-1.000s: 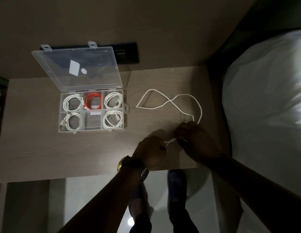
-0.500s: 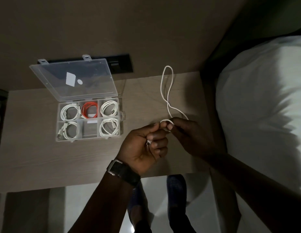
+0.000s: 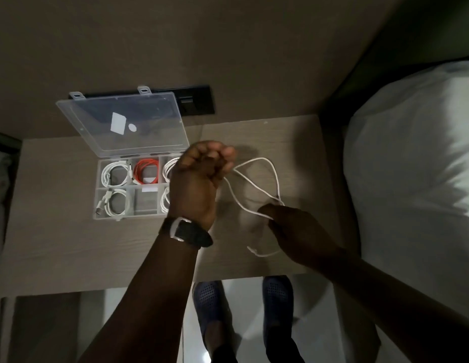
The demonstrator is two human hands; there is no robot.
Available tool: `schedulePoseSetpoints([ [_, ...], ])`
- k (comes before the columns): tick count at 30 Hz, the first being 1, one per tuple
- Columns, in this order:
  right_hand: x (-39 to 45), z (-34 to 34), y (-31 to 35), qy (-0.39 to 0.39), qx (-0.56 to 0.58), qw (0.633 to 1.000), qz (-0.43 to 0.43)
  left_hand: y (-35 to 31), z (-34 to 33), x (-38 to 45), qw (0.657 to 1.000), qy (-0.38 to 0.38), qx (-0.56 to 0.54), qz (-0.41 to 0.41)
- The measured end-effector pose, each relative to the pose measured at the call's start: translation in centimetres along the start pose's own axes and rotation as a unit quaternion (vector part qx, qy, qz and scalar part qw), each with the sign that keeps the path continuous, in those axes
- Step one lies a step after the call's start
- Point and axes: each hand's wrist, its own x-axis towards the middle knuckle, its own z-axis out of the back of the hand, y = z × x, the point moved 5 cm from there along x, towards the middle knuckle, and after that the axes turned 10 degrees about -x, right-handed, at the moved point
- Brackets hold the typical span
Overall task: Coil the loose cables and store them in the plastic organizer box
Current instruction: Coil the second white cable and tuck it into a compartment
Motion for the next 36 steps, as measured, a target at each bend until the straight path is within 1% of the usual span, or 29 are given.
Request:
schedulePoseSetpoints([
  [1,0.2,0.4,0.1,-0.009,0.028,1.000,0.004,0.5,0.1,0.0,0.988,0.018,0.153,-0.021],
  [2,0.4,1.0,0.2,-0.019,0.070,0.997,0.014,1.5,0.1,-0.1,0.951,0.062,0.301,-0.030],
  [3,0.7,1.6,0.5,-0.035,0.113,0.993,0.025,2.7,0.1,-0.3,0.903,0.120,0.413,-0.016],
  [4,0.9,2.3,0.5,-0.062,0.145,0.987,0.035,3.9,0.4,-0.7,0.866,0.167,0.471,0.017],
  [5,1.2,3.1,0.3,-0.094,0.169,0.981,0.034,4.8,0.7,-1.2,0.860,0.195,0.468,0.057],
  [6,1.6,3.7,-0.1,-0.125,0.187,0.974,0.023,5.4,1.1,-1.6,0.875,0.199,0.433,0.088],
  [8,2.1,4.8,-1.8,-0.185,0.229,0.955,-0.018,5.7,1.9,-2.2,0.911,0.173,0.359,0.110],
  [10,2.4,5.7,-4.1,-0.242,0.268,0.930,-0.072,5.8,2.6,-2.6,0.922,0.151,0.336,0.115],
  [11,2.5,6.0,-5.1,-0.259,0.261,0.925,-0.095,6.0,2.8,-2.9,0.926,0.145,0.323,0.127],
  [13,2.6,6.0,-6.3,-0.268,0.193,0.936,-0.122,6.3,2.8,-3.6,0.941,0.135,0.252,0.181],
  [14,2.5,5.7,-6.8,-0.260,0.149,0.945,-0.131,6.3,2.5,-4.0,0.950,0.127,0.177,0.225],
  [15,2.6,5.4,-6.9,-0.247,0.106,0.954,-0.134,6.0,1.9,-4.3,0.951,0.124,0.068,0.274],
  [16,2.7,4.9,-6.7,-0.226,0.065,0.963,-0.129,5.4,1.1,-4.5,0.939,0.130,-0.061,0.313],
  [17,2.8,4.3,-6.2,-0.194,0.031,0.974,-0.112,4.6,0.2,-4.5,0.916,0.142,-0.179,0.330],
  [18,2.8,3.4,-5.6,-0.159,-0.002,0.983,-0.087,3.8,-0.6,-4.3,0.898,0.151,-0.262,0.320],
  [20,2.3,1.5,-3.4,-0.108,-0.061,0.992,-0.027,2.6,-1.5,-3.4,0.895,0.130,-0.333,0.267],
  [23,1.4,-0.4,0.5,-0.066,-0.083,0.994,0.034,2.1,-1.6,-1.5,0.925,0.058,-0.323,0.194],
  [25,1.1,-0.6,1.8,-0.044,-0.061,0.996,0.041,2.2,-1.0,-0.2,0.951,0.029,-0.273,0.145],
  [26,1.2,-0.4,2.0,-0.039,-0.041,0.998,0.037,2.2,-0.7,0.2,0.968,0.022,-0.222,0.118],
  [27,1.3,0.0,2.2,-0.040,-0.018,0.998,0.039,2.3,-0.3,0.5,0.986,0.022,-0.144,0.084],
  [28,1.5,0.6,2.4,-0.044,0.003,0.998,0.049,2.3,0.0,0.8,0.998,0.028,-0.035,0.042],
  [29,1.7,1.3,2.9,-0.045,0.020,0.997,0.066,2.2,0.1,0.8,0.994,0.047,0.094,-0.005],
  [30,1.9,2.1,3.2,-0.045,0.026,0.995,0.085,2.2,-0.1,0.7,0.971,0.082,0.218,-0.047],
  [31,2.2,2.9,3.3,-0.051,0.023,0.993,0.102,2.4,-0.4,0.4,0.935,0.131,0.322,-0.073],
  [32,2.5,3.8,3.1,-0.064,0.012,0.992,0.111,2.7,-0.7,0.0,0.893,0.178,0.406,-0.081],
  [33,3.0,4.6,2.6,-0.080,-0.002,0.991,0.112,3.0,-0.7,-0.3,0.858,0.207,0.465,-0.071],
  [34,3.4,5.2,2.1,-0.096,-0.015,0.990,0.107,3.1,-0.5,-0.5,0.844,0.215,0.489,-0.042],
  [35,3.9,5.7,1.6,-0.106,-0.024,0.989,0.104,3.1,-0.4,-0.6,0.851,0.210,0.482,0.000],
  [36,4.3,5.9,1.4,-0.109,-0.033,0.988,0.107,3.2,-0.3,-0.7,0.869,0.196,0.452,0.049],
])
